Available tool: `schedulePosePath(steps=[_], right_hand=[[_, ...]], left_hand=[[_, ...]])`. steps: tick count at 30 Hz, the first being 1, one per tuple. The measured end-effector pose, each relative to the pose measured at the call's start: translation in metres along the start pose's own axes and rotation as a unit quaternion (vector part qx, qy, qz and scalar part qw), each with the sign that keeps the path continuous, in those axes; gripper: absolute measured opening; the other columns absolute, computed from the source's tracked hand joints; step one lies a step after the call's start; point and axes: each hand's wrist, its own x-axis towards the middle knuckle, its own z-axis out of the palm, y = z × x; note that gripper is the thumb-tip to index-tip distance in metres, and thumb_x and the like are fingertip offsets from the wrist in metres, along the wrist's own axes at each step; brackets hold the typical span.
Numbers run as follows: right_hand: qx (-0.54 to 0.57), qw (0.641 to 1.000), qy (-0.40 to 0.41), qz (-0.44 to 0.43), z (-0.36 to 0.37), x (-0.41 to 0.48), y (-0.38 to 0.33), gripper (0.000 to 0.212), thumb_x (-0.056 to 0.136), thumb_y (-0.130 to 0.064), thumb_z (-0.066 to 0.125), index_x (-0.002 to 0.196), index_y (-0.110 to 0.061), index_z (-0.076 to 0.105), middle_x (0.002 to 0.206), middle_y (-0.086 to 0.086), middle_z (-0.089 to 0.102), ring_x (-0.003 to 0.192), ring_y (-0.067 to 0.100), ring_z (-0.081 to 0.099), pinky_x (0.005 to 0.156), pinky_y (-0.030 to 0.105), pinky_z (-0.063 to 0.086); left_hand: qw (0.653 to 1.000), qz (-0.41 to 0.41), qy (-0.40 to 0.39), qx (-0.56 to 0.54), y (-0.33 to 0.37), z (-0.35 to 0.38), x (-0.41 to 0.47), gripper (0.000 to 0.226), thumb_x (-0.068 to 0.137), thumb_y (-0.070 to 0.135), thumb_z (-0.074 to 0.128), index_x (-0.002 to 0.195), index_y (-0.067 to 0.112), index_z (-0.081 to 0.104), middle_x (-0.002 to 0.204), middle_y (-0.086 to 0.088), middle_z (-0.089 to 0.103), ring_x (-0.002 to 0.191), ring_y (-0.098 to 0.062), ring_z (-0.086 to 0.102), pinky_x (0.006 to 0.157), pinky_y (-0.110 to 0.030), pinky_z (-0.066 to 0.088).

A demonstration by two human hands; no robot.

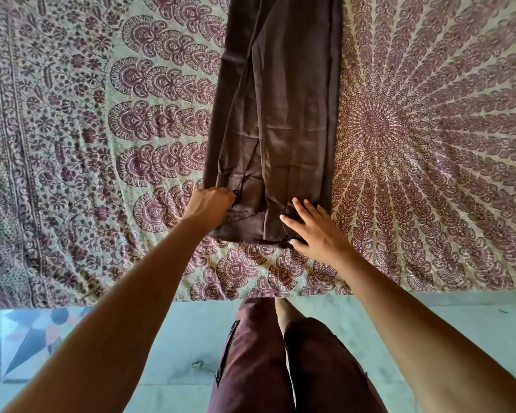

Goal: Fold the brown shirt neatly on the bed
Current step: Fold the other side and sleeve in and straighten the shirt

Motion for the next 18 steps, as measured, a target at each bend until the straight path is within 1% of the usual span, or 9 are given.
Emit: schedulePosePath(steps=[1,3,4,6,9,13,14,16,18], right_hand=[[0.004,1.000,0.004,0.003,-0.001,-0.001,0.000,0.056,0.090,-0.037,0.052,0.141,-0.024,0.034,0.154,0.017,0.015,0.140,0.034,0.021,0.113,0.048,0.018],[0.009,0.998,0.055,-0.001,0.000,-0.003,-0.001,0.046,0.087,-0.034,0.055,0.130,-0.018,0.051,0.144,0.020,0.038,0.127,0.036,0.045,0.104,0.050,0.035],[0.009,0.996,0.086,-0.003,0.001,-0.003,-0.001,0.040,0.086,-0.033,0.052,0.122,-0.016,0.059,0.135,0.020,0.050,0.117,0.035,0.055,0.097,0.050,0.042],[0.013,0.990,0.143,-0.010,0.003,-0.004,0.000,0.039,0.088,-0.033,0.041,0.112,-0.015,0.066,0.121,0.013,0.063,0.104,0.028,0.064,0.091,0.046,0.047],[0.038,0.983,0.176,-0.023,0.006,-0.006,-0.002,0.040,0.090,-0.030,0.038,0.112,-0.013,0.066,0.116,0.006,0.067,0.104,0.021,0.065,0.092,0.041,0.049],[0.053,0.987,0.147,-0.028,0.010,-0.005,0.001,0.041,0.091,-0.031,0.037,0.118,-0.013,0.062,0.122,0.006,0.063,0.109,0.020,0.062,0.096,0.041,0.048],[0.051,0.989,0.139,-0.027,0.010,-0.005,0.002,0.042,0.091,-0.032,0.037,0.119,-0.013,0.061,0.124,0.006,0.062,0.110,0.020,0.062,0.096,0.040,0.047],[0.052,0.990,0.127,-0.022,0.007,-0.005,0.002,0.043,0.091,-0.033,0.035,0.119,-0.014,0.062,0.125,0.005,0.062,0.110,0.020,0.062,0.096,0.040,0.046],[0.052,0.990,0.127,-0.018,0.006,-0.005,0.001,0.044,0.091,-0.035,0.034,0.118,-0.015,0.063,0.124,0.005,0.062,0.109,0.019,0.062,0.096,0.040,0.046]], left_hand=[[1.000,-0.006,0.003,-0.009,0.000,0.001,-0.001,0.024,0.091,0.018,0.051,0.114,0.017,0.058,0.111,-0.004,0.063,0.100,-0.024,0.063,0.079,-0.035,0.050],[0.998,-0.009,0.034,-0.047,-0.001,0.006,-0.003,0.028,0.090,0.029,0.054,0.115,0.018,0.056,0.113,-0.005,0.060,0.103,-0.025,0.060,0.078,-0.035,0.048],[0.997,0.009,0.052,-0.059,-0.001,0.010,-0.002,0.034,0.088,0.033,0.057,0.118,0.019,0.054,0.116,-0.004,0.057,0.105,-0.024,0.058,0.079,-0.035,0.048],[0.995,0.059,0.061,-0.048,0.002,0.014,0.001,0.044,0.085,0.035,0.063,0.125,0.021,0.051,0.122,-0.004,0.053,0.110,-0.023,0.055,0.080,-0.036,0.049],[0.996,0.062,0.053,-0.043,0.008,0.012,0.007,0.034,0.087,0.025,0.060,0.119,0.018,0.056,0.117,-0.006,0.056,0.107,-0.024,0.056,0.075,-0.036,0.051],[0.993,0.099,0.063,0.018,0.012,0.005,0.014,0.015,0.068,0.006,0.072,0.082,0.010,0.068,0.079,-0.008,0.066,0.074,-0.025,0.067,0.050,-0.029,0.049],[0.993,0.103,0.058,0.022,0.011,0.004,0.016,0.013,0.068,0.005,0.072,0.080,0.009,0.068,0.077,-0.008,0.066,0.072,-0.025,0.067,0.050,-0.029,0.049],[0.993,0.111,0.038,0.013,0.011,0.002,0.017,0.014,0.081,0.018,0.064,0.091,0.009,0.066,0.090,-0.009,0.065,0.086,-0.026,0.065,0.059,-0.032,0.049],[0.988,0.149,0.037,0.035,0.008,0.007,0.014,0.031,0.079,0.041,0.065,0.098,0.016,0.065,0.094,-0.003,0.065,0.089,-0.020,0.063,0.059,-0.028,0.048]])
